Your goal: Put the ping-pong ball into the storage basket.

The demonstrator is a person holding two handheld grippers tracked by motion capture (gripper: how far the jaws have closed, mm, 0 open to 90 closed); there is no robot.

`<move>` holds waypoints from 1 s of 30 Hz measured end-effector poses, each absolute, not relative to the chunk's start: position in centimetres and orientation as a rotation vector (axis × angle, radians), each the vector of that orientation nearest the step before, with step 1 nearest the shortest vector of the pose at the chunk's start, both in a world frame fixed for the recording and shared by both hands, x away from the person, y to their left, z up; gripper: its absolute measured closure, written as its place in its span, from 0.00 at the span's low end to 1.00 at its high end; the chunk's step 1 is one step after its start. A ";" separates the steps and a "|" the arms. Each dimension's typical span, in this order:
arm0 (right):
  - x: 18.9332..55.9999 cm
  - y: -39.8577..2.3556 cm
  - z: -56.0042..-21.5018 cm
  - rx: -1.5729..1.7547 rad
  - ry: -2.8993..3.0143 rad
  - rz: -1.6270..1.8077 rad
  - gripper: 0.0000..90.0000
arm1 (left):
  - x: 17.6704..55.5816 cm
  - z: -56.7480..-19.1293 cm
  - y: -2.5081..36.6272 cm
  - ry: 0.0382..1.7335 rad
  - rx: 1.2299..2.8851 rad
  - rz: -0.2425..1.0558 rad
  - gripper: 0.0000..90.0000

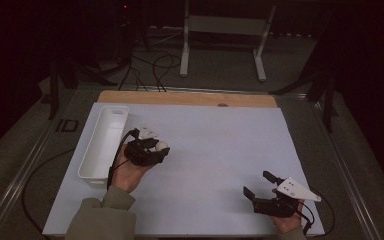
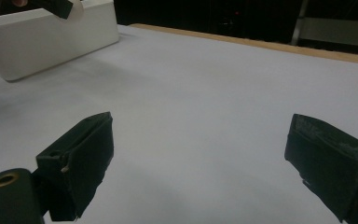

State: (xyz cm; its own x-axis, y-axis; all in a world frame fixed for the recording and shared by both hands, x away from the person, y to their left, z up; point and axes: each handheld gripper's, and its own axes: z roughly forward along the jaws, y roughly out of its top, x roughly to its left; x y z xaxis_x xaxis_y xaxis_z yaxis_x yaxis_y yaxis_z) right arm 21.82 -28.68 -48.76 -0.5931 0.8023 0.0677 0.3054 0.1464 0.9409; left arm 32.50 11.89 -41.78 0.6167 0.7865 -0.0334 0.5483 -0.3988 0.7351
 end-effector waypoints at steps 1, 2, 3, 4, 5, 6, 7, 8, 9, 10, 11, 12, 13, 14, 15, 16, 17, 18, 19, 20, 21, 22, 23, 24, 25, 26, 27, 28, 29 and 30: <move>21.8 -28.7 -48.8 1.056 1.974 1.448 0.09 | 32.5 -41.8 11.9 1.044 2.107 0.416 0.57; 21.8 -28.7 -48.8 1.056 1.974 1.449 0.09 | 32.5 -41.7 11.9 1.044 2.107 0.418 0.57; 21.8 -28.7 -48.8 1.056 1.974 1.450 0.09 | 32.4 -41.7 12.0 1.044 2.108 0.419 0.57; 21.8 -28.7 -48.8 1.056 1.973 1.451 0.09 | 32.4 -41.7 12.0 1.045 2.106 0.419 0.57; 21.8 -28.7 -48.8 1.056 1.972 1.451 0.09 | 32.4 -41.6 12.0 1.045 2.107 0.422 0.57; 21.8 -28.7 -48.8 1.056 1.972 1.451 0.09 | 32.4 -41.6 12.1 1.046 2.104 0.422 0.57; 21.8 -28.7 -48.8 1.057 1.971 1.452 0.09 | 32.3 -41.6 12.1 1.045 2.105 0.421 0.57; 21.8 -28.7 -48.8 1.057 1.971 1.452 0.09 | 32.3 -41.5 12.2 1.042 2.107 0.421 0.57; 21.8 -28.7 -48.8 1.059 1.970 1.452 0.09 | 32.3 -41.5 12.2 1.042 2.109 0.424 0.57; 21.8 -28.7 -48.8 1.057 1.970 1.453 0.09 | 32.2 -41.4 12.2 1.045 2.105 0.425 0.57; 21.8 -28.7 -48.8 1.059 1.969 1.452 0.09 | 32.2 -41.4 12.3 1.043 2.105 0.425 0.57; 21.8 -28.8 -48.8 1.058 1.970 1.453 0.09 | 32.2 -41.3 12.3 1.043 2.103 0.425 0.57; 21.8 -28.8 -48.8 1.057 1.970 1.454 0.09 | 32.1 -41.3 12.4 1.044 2.100 0.426 0.57; 21.8 -28.8 -48.8 1.055 1.969 1.455 0.09 | 32.1 -41.3 12.4 1.044 2.100 0.426 0.57; 21.8 -28.8 -48.8 1.055 1.970 1.455 0.09 | 32.1 -41.2 12.4 1.043 2.100 0.426 0.57; 21.8 -28.8 -48.8 1.055 1.970 1.454 0.09 | 32.1 -41.2 12.5 1.044 2.100 0.427 0.57; 21.8 -28.7 -48.8 1.056 1.969 1.455 0.09 | 32.1 -41.2 12.5 1.041 2.101 0.427 0.57; 21.8 -28.7 -48.8 1.054 1.969 1.454 0.09 | 32.0 -41.1 12.6 1.040 2.100 0.428 0.57; 21.8 -28.8 -48.8 1.055 1.968 1.453 0.09 | 32.0 -41.1 12.6 1.043 2.096 0.425 0.57; 21.8 -28.8 -48.8 1.055 1.966 1.453 0.09 | 32.0 -41.1 12.7 1.041 2.097 0.425 0.57; 21.8 -28.7 -48.8 1.058 1.966 1.454 0.09 | 32.0 -41.0 12.8 1.038 2.095 0.426 0.57; 21.9 -28.7 -48.8 1.059 1.966 1.453 0.09 | 31.9 -41.0 12.8 1.039 2.093 0.427 0.57; 21.9 -28.7 -48.8 1.059 1.965 1.453 0.09 | 31.9 -41.0 12.9 1.039 2.093 0.430 0.57; 21.9 -28.8 -48.8 1.057 1.964 1.455 0.09 | 31.9 -40.9 12.9 1.037 2.095 0.431 0.57; 21.9 -28.8 -48.8 1.054 1.962 1.455 0.09 | 31.8 -40.8 13.0 1.035 2.096 0.432 0.57; 21.9 -28.8 -48.8 1.055 1.960 1.455 0.09 | 31.8 -40.8 13.0 1.035 2.092 0.433 0.57; 21.9 -28.8 -48.8 1.057 1.959 1.456 0.09 | 31.8 -40.8 13.1 1.034 2.091 0.431 0.57; 22.0 -28.8 -48.8 1.056 1.957 1.457 0.09 | 31.8 -40.7 13.2 1.036 2.084 0.429 0.57; 22.1 -28.8 -48.8 1.052 1.955 1.460 0.09 | 31.8 -40.7 13.2 1.038 2.083 0.430 0.57; 22.1 -28.8 -48.7 1.050 1.954 1.461 0.09 | 31.8 -40.7 13.3 1.037 2.084 0.430 0.57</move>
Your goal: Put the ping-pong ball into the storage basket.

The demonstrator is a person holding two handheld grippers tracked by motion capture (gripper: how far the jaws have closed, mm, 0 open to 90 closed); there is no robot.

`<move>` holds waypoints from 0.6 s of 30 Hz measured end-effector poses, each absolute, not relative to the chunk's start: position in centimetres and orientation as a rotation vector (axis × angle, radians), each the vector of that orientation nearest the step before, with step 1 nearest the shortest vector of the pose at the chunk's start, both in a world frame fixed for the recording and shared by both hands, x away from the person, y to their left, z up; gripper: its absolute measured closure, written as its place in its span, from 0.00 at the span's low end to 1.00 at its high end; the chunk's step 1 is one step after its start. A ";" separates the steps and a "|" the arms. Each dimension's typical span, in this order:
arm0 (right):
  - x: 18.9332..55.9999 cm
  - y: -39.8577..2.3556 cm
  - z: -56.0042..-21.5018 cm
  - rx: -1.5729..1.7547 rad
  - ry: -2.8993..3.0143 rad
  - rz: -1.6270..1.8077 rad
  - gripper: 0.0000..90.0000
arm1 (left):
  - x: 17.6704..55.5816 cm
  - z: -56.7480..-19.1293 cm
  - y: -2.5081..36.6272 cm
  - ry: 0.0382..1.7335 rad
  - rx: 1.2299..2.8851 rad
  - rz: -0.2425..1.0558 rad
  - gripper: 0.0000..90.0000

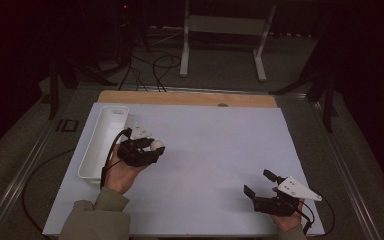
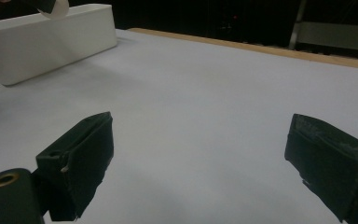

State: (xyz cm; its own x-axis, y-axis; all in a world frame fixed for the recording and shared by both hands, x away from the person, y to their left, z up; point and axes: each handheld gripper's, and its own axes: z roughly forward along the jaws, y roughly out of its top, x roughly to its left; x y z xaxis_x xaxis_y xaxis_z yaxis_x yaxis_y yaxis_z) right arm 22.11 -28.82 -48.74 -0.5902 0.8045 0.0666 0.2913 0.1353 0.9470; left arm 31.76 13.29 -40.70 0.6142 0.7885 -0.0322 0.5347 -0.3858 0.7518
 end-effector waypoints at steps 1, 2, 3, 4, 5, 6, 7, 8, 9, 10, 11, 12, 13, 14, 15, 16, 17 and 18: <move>22.2 -28.8 -48.7 1.051 1.955 1.460 0.09 | 31.7 -40.7 13.3 1.037 2.083 0.430 0.57; 22.2 -28.8 -48.7 1.055 1.953 1.460 0.09 | 31.7 -40.7 13.4 1.036 2.085 0.431 0.57; 22.2 -28.8 -48.7 1.052 1.953 1.462 0.09 | 31.7 -40.6 13.5 1.035 2.087 0.432 0.57; 22.3 -28.8 -48.7 1.047 1.954 1.463 0.09 | 31.7 -40.6 13.5 1.032 2.087 0.433 0.57; 22.3 -28.8 -48.6 1.045 1.952 1.465 0.09 | 31.6 -40.6 13.6 1.033 2.084 0.431 0.57; 22.4 -28.8 -48.6 1.047 1.950 1.466 0.09 | 31.6 -40.6 13.6 1.033 2.085 0.429 0.57; 22.4 -28.8 -48.5 1.044 1.950 1.466 0.09 | 31.6 -40.6 13.7 1.031 2.083 0.428 0.57; 22.5 -28.8 -48.5 1.040 1.950 1.467 0.09 | 31.5 -40.6 13.7 1.027 2.085 0.427 0.57; 22.5 -28.8 -48.4 1.041 1.947 1.468 0.09 | 31.5 -40.5 13.8 1.024 2.090 0.429 0.57; 22.6 -28.9 -48.4 1.043 1.946 1.469 0.09 | 31.4 -40.5 13.8 1.024 2.087 0.429 0.57; 22.6 -28.9 -48.4 1.044 1.944 1.472 0.09 | 31.4 -40.5 13.9 1.026 2.085 0.426 0.57; 22.7 -29.0 -48.3 1.043 1.941 1.476 0.09 | 31.4 -40.4 14.0 1.024 2.084 0.422 0.57; 22.7 -29.0 -48.3 1.044 1.938 1.476 0.09 | 31.4 -40.4 14.0 1.024 2.083 0.423 0.57; 22.7 -29.0 -48.2 1.043 1.939 1.475 0.09 | 31.4 -40.4 14.1 1.026 2.081 0.421 0.57; 22.8 -29.1 -48.2 1.041 1.939 1.478 0.09 | 31.4 -40.4 14.1 1.026 2.081 0.418 0.57; 22.9 -29.1 -48.2 1.043 1.939 1.481 0.09 | 31.4 -40.3 14.2 1.023 2.083 0.418 0.57; 23.0 -29.1 -48.2 1.043 1.943 1.481 0.09 | 31.3 -40.3 14.2 1.022 2.085 0.421 0.57; 23.1 -29.1 -48.1 1.042 1.947 1.477 0.09 | 31.3 -40.3 14.3 1.021 2.087 0.421 0.57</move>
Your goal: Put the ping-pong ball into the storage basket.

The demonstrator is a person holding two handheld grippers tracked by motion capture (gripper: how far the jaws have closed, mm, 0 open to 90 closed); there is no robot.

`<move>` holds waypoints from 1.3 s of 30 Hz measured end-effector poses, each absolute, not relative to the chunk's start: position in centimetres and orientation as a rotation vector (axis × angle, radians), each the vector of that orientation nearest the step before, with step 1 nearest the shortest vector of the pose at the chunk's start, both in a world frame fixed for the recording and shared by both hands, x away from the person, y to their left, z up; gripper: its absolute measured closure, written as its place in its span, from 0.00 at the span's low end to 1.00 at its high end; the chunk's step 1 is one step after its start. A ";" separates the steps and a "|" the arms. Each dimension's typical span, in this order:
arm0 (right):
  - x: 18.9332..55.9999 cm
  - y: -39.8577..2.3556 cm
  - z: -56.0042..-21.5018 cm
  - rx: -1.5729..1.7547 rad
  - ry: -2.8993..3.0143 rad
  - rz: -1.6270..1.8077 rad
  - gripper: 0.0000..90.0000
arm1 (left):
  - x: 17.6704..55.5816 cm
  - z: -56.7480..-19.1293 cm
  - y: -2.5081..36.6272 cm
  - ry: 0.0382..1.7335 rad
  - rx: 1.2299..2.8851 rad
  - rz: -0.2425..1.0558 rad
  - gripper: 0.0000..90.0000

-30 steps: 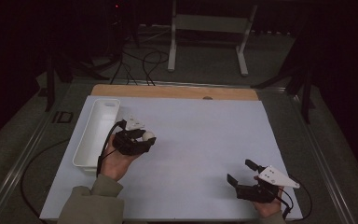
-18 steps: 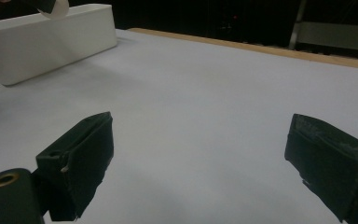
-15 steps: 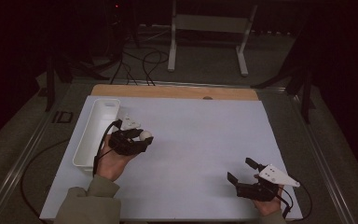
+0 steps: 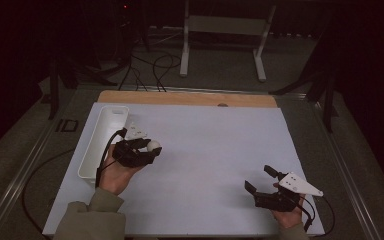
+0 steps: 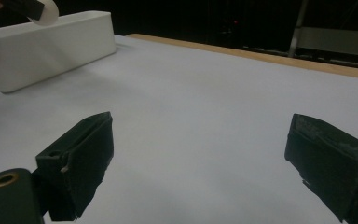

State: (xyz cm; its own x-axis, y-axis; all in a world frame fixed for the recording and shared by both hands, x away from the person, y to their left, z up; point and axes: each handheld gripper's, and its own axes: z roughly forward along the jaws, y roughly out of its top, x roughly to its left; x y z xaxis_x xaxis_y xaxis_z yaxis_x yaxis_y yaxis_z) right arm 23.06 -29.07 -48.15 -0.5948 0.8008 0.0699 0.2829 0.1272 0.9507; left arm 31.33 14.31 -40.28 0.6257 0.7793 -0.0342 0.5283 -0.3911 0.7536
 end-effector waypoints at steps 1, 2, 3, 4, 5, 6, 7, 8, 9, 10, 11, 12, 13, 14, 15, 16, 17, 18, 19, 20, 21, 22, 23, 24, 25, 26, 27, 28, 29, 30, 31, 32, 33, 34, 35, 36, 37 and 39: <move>23.2 -29.1 -48.2 1.040 1.950 1.476 0.09 | 31.3 -40.2 14.4 1.022 2.086 0.422 0.57; 23.3 -29.2 -48.2 1.039 1.953 1.475 0.09 | 31.3 -40.2 14.5 1.019 2.088 0.421 0.57; 23.4 -29.2 -48.2 1.045 1.954 1.469 0.09 | 31.3 -40.2 14.5 1.020 2.086 0.421 0.57; 23.4 -29.2 -48.3 1.050 1.953 1.471 0.09 | 31.3 -40.1 14.6 1.024 2.081 0.421 0.57; 23.5 -29.2 -48.3 1.050 1.955 1.472 0.09 | 31.3 -40.1 14.6 1.023 2.081 0.422 0.57; 23.5 -29.2 -48.4 1.046 1.958 1.466 0.09 | 31.3 -40.1 14.7 1.022 2.083 0.421 0.57; 23.5 -29.1 -48.4 1.045 1.961 1.466 0.09 | 31.2 -40.0 14.7 1.022 2.083 0.423 0.57; 23.5 -29.1 -48.4 1.044 1.964 1.468 0.09 | 31.2 -40.0 14.8 1.022 2.083 0.423 0.57; 23.4 -29.0 -48.4 1.042 1.964 1.466 0.09 | 31.2 -40.0 14.9 1.019 2.087 0.423 0.57; 23.4 -29.0 -48.5 1.042 1.964 1.467 0.09 | 31.2 -40.0 14.9 1.018 2.085 0.421 0.57; 23.4 -29.0 -48.5 1.045 1.965 1.468 0.09 | 31.1 -40.0 15.0 1.019 2.083 0.421 0.57; 23.4 -29.0 -48.5 1.045 1.965 1.470 0.09 | 31.1 -39.9 15.0 1.018 2.085 0.419 0.57; 23.4 -29.0 -48.5 1.046 1.964 1.473 0.08 | 31.0 -39.9 15.2 1.015 2.083 0.418 0.57; 23.4 -29.0 -48.5 1.046 1.963 1.474 0.08 | 31.0 -39.8 15.2 1.014 2.088 0.419 0.57; 23.3 -29.0 -48.5 1.048 1.963 1.473 0.09 | 30.9 -39.8 15.3 1.013 2.086 0.417 0.57; 23.3 -29.0 -48.5 1.052 1.962 1.475 0.09 | 30.9 -39.7 15.4 1.011 2.089 0.419 0.57; 23.3 -29.0 -48.5 1.052 1.962 1.475 0.09 | 30.9 -39.7 15.4 1.011 2.089 0.419 0.57; 23.3 -29.0 -48.5 1.050 1.964 1.474 0.09 | 30.9 -39.7 15.4 1.011 2.089 0.419 0.57; 23.2 -29.0 -48.6 1.052 1.962 1.474 0.09 | 30.7 -39.6 15.6 1.007 2.092 0.422 0.57; 23.2 -29.0 -48.6 1.053 1.961 1.473 0.09 | 30.7 -39.6 15.7 1.007 2.091 0.422 0.57; 23.2 -29.0 -48.7 1.052 1.958 1.474 0.09 | 30.6 -39.5 15.8 1.004 2.097 0.419 0.57; 23.2 -29.0 -48.7 1.050 1.958 1.475 0.09 | 30.6 -39.5 15.9 1.002 2.094 0.414 0.57; 23.1 -29.0 -48.8 1.053 1.959 1.473 0.09 | 30.6 -39.5 16.0 1.001 2.095 0.412 0.57; 23.1 -29.0 -48.8 1.056 1.961 1.473 0.09 | 30.6 -39.5 16.1 1.000 2.096 0.412 0.57; 23.1 -29.0 -48.9 1.053 1.961 1.472 0.09 | 30.5 -39.5 16.2 0.998 2.097 0.412 0.57; 23.1 -29.0 -48.9 1.055 1.960 1.472 0.09 | 30.5 -39.5 16.2 0.998 2.095 0.407 0.57; 23.1 -29.0 -48.9 1.056 1.962 1.471 0.09 | 30.5 -39.4 16.3 0.995 2.092 0.401 0.57; 23.1 -29.0 -49.0 1.059 1.963 1.473 0.09 | 30.4 -39.4 16.4 0.996 2.092 0.402 0.57; 23.1 -29.0 -49.0 1.059 1.963 1.473 0.09 | 30.4 -39.4 16.4 0.996 2.092 0.402 0.57; 23.1 -29.0 -49.0 1.061 1.963 1.470 0.09 | 30.4 -39.3 16.5 0.989 2.099 0.403 0.57; 23.1 -29.0 -49.0 1.058 1.965 1.469 0.09 | 30.4 -39.3 16.6 0.990 2.096 0.403 0.57; 23.1 -29.0 -49.0 1.059 1.966 1.468 0.09 | 30.4 -39.2 16.6 0.991 2.095 0.403 0.57; 23.0 -29.0 -49.0 1.058 1.966 1.469 0.09 | 30.4 -39.2 16.7 0.989 2.099 0.403 0.57; 23.0 -29.0 -49.0 1.060 1.964 1.469 0.09 | 30.3 -39.2 16.7 0.989 2.099 0.405 0.57; 23.0 -29.0 -49.0 1.061 1.963 1.469 0.09 | 30.3 -39.1 16.8 0.987 2.100 0.408 0.57; 23.0 -29.0 -49.0 1.059 1.964 1.469 0.09 | 30.3 -39.1 16.9 0.988 2.099 0.406 0.57; 23.0 -29.0 -49.0 1.059 1.964 1.469 0.09 | 30.3 -39.1 17.0 0.992 2.095 0.409 0.57; 23.0 -29.0 -49.0 1.058 1.964 1.469 0.09 | 30.3 -39.0 17.2 0.994 2.098 0.411 0.57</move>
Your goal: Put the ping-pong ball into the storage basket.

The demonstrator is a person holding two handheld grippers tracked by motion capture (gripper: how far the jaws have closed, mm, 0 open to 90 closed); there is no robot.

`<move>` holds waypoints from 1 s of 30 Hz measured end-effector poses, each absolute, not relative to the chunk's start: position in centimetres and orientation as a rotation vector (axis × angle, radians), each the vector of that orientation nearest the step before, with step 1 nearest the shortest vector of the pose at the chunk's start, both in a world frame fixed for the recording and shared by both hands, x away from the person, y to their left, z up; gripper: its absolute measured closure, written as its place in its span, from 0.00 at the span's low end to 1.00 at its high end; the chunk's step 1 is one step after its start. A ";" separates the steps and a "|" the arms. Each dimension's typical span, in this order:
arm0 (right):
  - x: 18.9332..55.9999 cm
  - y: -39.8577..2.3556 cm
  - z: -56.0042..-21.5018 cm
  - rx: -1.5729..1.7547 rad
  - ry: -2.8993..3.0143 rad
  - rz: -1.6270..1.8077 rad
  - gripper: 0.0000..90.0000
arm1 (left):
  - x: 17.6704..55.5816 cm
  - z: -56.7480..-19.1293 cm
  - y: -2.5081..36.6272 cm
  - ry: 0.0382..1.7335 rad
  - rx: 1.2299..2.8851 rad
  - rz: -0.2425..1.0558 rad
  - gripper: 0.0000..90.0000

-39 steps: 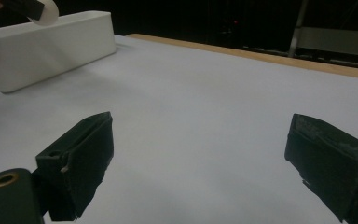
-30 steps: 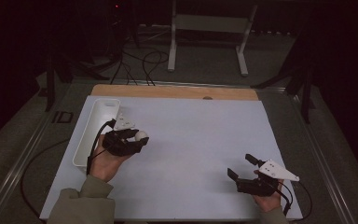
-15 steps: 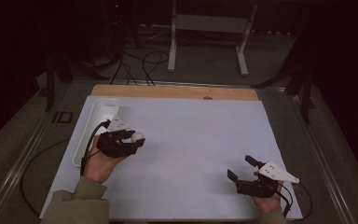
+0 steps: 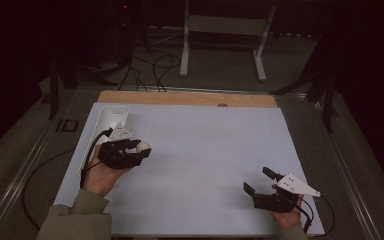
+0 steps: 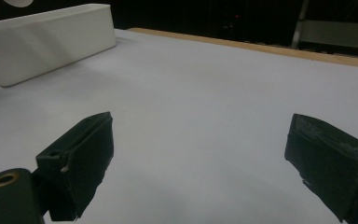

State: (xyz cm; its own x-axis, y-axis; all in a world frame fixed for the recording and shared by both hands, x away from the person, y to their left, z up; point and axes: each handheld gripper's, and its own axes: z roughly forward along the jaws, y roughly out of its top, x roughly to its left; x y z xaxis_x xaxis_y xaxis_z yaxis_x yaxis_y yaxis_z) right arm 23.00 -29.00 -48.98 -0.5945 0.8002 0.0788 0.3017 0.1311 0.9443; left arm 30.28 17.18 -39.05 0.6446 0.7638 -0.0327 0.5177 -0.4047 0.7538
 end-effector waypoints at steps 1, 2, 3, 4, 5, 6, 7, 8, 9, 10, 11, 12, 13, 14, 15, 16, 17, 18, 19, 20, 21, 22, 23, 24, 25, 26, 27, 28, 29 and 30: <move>23.0 -29.0 -49.0 1.059 1.965 1.468 0.09 | 30.3 -39.1 17.2 0.997 2.097 0.414 0.57; 23.0 -29.0 -49.0 1.060 1.966 1.468 0.09 | 30.3 -39.1 17.3 1.000 2.094 0.415 0.57; 23.0 -29.0 -49.0 1.059 1.965 1.468 0.09 | 30.3 -39.1 17.4 1.000 2.096 0.416 0.57; 23.0 -29.0 -49.0 1.059 1.965 1.467 0.09 | 30.3 -39.0 17.4 0.999 2.096 0.417 0.57; 23.0 -29.0 -49.0 1.059 1.964 1.467 0.09 | 30.3 -39.0 17.5 0.999 2.098 0.417 0.57; 23.0 -29.0 -49.0 1.059 1.963 1.467 0.09 | 30.3 -39.0 17.6 1.000 2.098 0.417 0.57; 23.0 -29.0 -49.0 1.059 1.964 1.466 0.09 | 30.3 -39.0 17.6 1.001 2.098 0.418 0.57; 23.0 -29.0 -49.0 1.059 1.964 1.465 0.09 | 30.3 -39.0 17.7 1.002 2.097 0.417 0.57; 23.0 -29.0 -49.0 1.060 1.963 1.465 0.09 | 30.3 -39.0 17.7 1.000 2.097 0.416 0.57; 23.0 -29.0 -49.0 1.061 1.963 1.464 0.09 | 30.3 -39.0 17.8 0.999 2.099 0.415 0.57; 23.0 -29.0 -49.0 1.061 1.964 1.463 0.09 | 30.3 -39.0 17.9 0.999 2.098 0.414 0.57; 23.0 -29.0 -49.0 1.061 1.963 1.462 0.09 | 30.3 -39.0 18.0 0.999 2.098 0.411 0.57; 23.0 -29.0 -49.0 1.060 1.964 1.462 0.09 | 30.3 -39.0 18.0 0.998 2.099 0.412 0.57; 23.0 -29.0 -49.0 1.061 1.964 1.462 0.09 | 30.3 -39.0 18.1 0.999 2.096 0.412 0.57; 23.0 -29.0 -49.0 1.061 1.964 1.462 0.09 | 30.3 -39.0 18.2 0.998 2.096 0.412 0.57; 23.0 -29.0 -49.0 1.060 1.965 1.460 0.09 | 30.3 -39.0 18.2 0.998 2.096 0.412 0.57; 23.0 -29.0 -49.0 1.061 1.963 1.460 0.09 | 30.3 -39.0 18.3 0.997 2.095 0.411 0.57; 23.0 -29.0 -49.0 1.061 1.964 1.460 0.09 | 30.3 -39.0 18.4 0.999 2.094 0.413 0.57; 23.0 -29.0 -49.0 1.063 1.964 1.460 0.09 | 30.2 -38.9 18.5 0.999 2.093 0.413 0.57; 23.0 -29.0 -49.0 1.063 1.964 1.460 0.09 | 30.2 -38.9 18.5 0.999 2.093 0.413 0.57; 23.0 -29.0 -49.0 1.061 1.964 1.460 0.09 | 30.2 -38.9 18.7 1.002 2.089 0.414 0.57; 23.0 -29.0 -49.0 1.061 1.964 1.460 0.09 | 30.2 -38.9 18.8 1.000 2.090 0.414 0.57; 23.0 -29.0 -49.0 1.061 1.964 1.460 0.09 | 30.2 -38.9 18.8 1.001 2.091 0.415 0.57; 23.0 -29.0 -49.0 1.061 1.964 1.460 0.09 | 30.2 -38.9 18.9 1.002 2.092 0.417 0.57; 23.0 -29.0 -49.0 1.062 1.964 1.460 0.09 | 30.2 -38.9 19.0 1.003 2.091 0.417 0.57; 23.0 -29.0 -49.0 1.061 1.965 1.458 0.09 | 30.2 -38.9 19.0 1.006 2.086 0.417 0.57; 23.0 -29.0 -49.0 1.061 1.965 1.457 0.09 | 30.2 -38.9 19.1 1.005 2.086 0.418 0.57; 23.0 -29.0 -49.0 1.062 1.965 1.457 0.09 | 30.2 -38.8 19.2 1.008 2.085 0.420 0.57; 23.0 -29.0 -49.0 1.061 1.965 1.457 0.09 | 30.2 -38.8 19.3 1.009 2.081 0.418 0.57; 23.0 -29.0 -49.0 1.062 1.965 1.457 0.09 | 30.2 -38.8 19.3 1.008 2.081 0.419 0.57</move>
State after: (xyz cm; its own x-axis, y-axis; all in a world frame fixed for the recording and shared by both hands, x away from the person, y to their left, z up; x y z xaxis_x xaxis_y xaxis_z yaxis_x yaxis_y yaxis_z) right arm 23.02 -29.02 -48.97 -0.5899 0.8041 0.0742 0.3043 0.1363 0.9428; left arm 30.15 19.31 -38.79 0.6328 0.7735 -0.0366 0.5200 -0.3894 0.7602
